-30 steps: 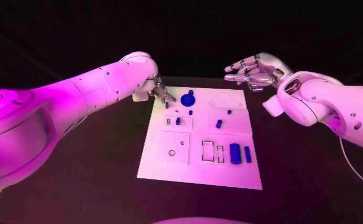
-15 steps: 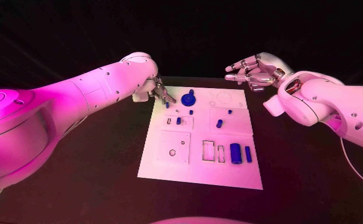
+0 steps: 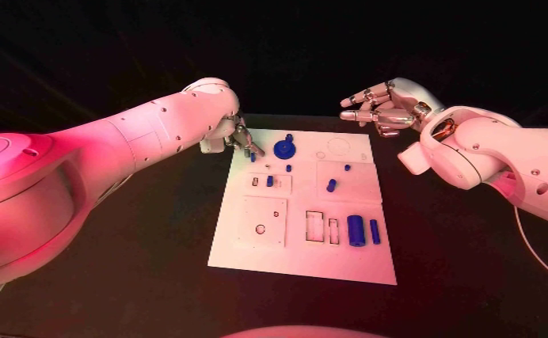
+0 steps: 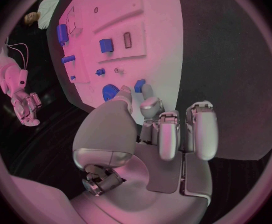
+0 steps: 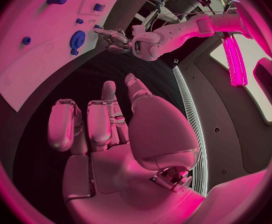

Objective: Assemble the parts on the task board

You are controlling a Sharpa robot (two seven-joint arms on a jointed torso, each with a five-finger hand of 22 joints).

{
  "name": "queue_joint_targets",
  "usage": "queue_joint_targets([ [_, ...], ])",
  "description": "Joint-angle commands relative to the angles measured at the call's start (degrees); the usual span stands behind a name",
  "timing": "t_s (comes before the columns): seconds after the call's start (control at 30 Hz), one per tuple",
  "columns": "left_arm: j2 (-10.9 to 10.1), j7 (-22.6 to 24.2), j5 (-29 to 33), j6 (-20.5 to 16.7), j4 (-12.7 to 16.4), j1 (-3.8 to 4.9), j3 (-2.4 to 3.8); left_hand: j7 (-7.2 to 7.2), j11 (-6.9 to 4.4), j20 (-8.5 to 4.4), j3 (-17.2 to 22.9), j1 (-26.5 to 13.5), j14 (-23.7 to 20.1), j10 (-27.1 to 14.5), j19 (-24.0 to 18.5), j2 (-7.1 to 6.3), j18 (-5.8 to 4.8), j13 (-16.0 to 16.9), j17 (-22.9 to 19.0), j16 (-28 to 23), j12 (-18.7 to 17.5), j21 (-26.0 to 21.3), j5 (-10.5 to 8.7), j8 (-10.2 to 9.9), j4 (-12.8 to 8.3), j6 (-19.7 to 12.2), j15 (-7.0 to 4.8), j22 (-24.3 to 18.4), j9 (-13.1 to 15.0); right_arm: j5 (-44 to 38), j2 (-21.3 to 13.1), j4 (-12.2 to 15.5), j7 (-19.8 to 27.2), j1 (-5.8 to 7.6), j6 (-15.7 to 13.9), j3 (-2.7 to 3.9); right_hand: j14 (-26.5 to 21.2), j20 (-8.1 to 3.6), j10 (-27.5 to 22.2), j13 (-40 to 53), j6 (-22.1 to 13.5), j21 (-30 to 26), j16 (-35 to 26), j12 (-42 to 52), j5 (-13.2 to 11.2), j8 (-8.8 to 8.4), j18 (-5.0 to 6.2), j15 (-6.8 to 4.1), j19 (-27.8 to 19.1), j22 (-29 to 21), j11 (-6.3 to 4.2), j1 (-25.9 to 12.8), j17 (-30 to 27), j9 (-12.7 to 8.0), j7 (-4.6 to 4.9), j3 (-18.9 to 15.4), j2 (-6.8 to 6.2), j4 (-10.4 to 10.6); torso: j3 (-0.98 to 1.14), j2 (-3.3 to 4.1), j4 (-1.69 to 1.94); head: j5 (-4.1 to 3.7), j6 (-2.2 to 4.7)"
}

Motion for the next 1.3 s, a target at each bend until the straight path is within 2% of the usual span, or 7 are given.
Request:
queue_joint_targets([
  [0.03,0.25,-0.05,0.34,1.6,-0.15,-0.05,-0.03,-0.05,0.0,0.23,-0.17,0.67,5.93,-0.57,2.2,0.09,-0.1,-0.02,15.06,0.14,-0.14,-0.11,-0.17,-0.23,-0.33,-0.52,0.02,6.5,0.09,-0.6,0.06,0.07,0.42,-0.04,0.78,0.0,1.14,-0.16,-0.52,-0.07,-0.4,-0.26,-0.27,0.26,0.33,0.1,0.96,0.4,-0.25,-0.05,-0.03,0.2,-0.05,-0.01,0.01,-0.34,0.5,-0.06,-0.02,0.0,0.0,0.03,-0.1],
  [0.4,0.38,0.12,0.56,1.33,-0.24,-0.13,-0.07,-0.04,0.0,0.25,0.03,1.72,5.93,-0.67,2.14,0.75,-0.07,-0.12,15.06,0.14,-0.22,-0.22,-0.16,-0.25,-0.69,-0.54,0.04,6.39,0.11,-1.75,0.06,0.07,0.33,-0.04,0.82,0.0,1.14,-0.16,-0.52,-0.07,-0.4,-0.26,-0.27,0.26,0.33,0.1,0.96,0.4,-0.25,-0.05,-0.03,0.2,-0.05,-0.01,0.01,-0.34,0.5,-0.06,0.0,-0.01,0.03,0.02,-0.29],
  [0.47,0.37,0.31,0.86,0.83,-0.2,-0.13,-0.07,-0.16,-0.13,0.24,1.24,3.68,5.93,-0.73,2.1,2.31,-0.04,-0.17,15.06,0.14,-0.27,-0.29,-0.1,-0.29,-1.5,-0.58,-0.02,6.31,0.13,-1.8,0.07,0.06,0.31,-0.04,0.84,0.0,1.14,-0.16,-0.52,-0.07,-0.4,-0.26,-0.27,0.26,0.33,0.1,0.96,0.4,-0.25,-0.05,-0.03,0.2,-0.05,-0.01,0.01,-0.34,0.5,-0.06,0.0,-0.01,0.04,-0.01,-0.3],
  [0.57,0.35,0.84,1.4,-0.06,-0.18,-0.14,-0.07,-0.83,-0.79,-0.08,7.19,11.92,5.93,-1.34,2.02,6.44,0.03,-0.59,15.06,0.14,-0.88,-0.44,-0.01,-1.26,-5.79,-2.11,-0.57,6.16,-0.22,-1.83,0.09,0.04,0.29,-0.04,0.89,0.0,1.14,-0.16,-0.52,-0.07,-0.4,-0.26,-0.27,0.26,0.33,0.1,0.96,0.4,-0.25,-0.05,-0.03,0.2,-0.05,-0.01,0.01,-0.34,0.5,-0.06,-0.01,-0.02,-0.01,0.03,-0.33],
  [0.63,0.32,1.25,1.97,-0.44,-0.18,-0.14,-0.08,-0.48,-0.58,-0.26,10.62,14.95,5.93,-2.04,1.97,7.07,0.04,-1.12,15.06,0.14,-1.63,-0.53,-0.01,-2.02,-7.66,-3.08,-0.58,6.08,-0.57,-1.84,0.08,0.04,0.26,-0.04,0.91,0.0,1.14,-0.16,-0.52,-0.08,-0.4,-0.26,-0.28,0.27,0.34,0.1,0.96,0.4,-0.25,-0.07,-0.03,0.22,-0.06,-0.01,0.01,-0.34,0.51,-0.06,0.01,-0.02,-0.01,0.01,-0.41],
  [1.03,-1.23,4.09,5.95,-3.73,1.82,-0.14,-0.02,0.45,0.46,0.52,29.63,10.05,5.93,-2.23,1.76,0.09,0.13,-2.69,15.06,0.14,-2.98,-1.02,-0.29,-1.57,-8.24,-2.89,0.22,5.8,0.11,-1.86,-0.09,-0.06,0.02,-0.05,1.34,-0.01,1.12,-0.17,-0.54,-0.11,-0.39,-0.33,-0.41,0.27,0.4,0.13,0.98,0.39,-0.3,-0.16,-0.05,0.37,-0.19,0.0,0.0,-0.36,0.6,-0.1,0.01,-0.09,0.04,-0.11,-0.52],
  [1.3,-4.93,4.05,7.63,-5.36,7.5,-0.13,0.02,0.42,0.3,0.49,34.51,7.65,5.93,-1.79,1.82,-1.75,0.12,-2.52,15.06,0.14,-2.64,-1.01,-0.12,-0.94,-9.28,-2.81,0.25,5.94,0.72,-1.85,-0.26,-0.04,-0.1,-0.05,1.5,-0.05,1.11,-0.17,-0.54,-0.12,-0.39,-0.34,-0.44,0.28,0.4,0.13,0.98,0.39,-0.32,-0.18,-0.05,0.4,-0.22,0.0,0.0,-0.36,0.6,-0.11,0.08,-0.13,0.09,0.13,-0.49],
])
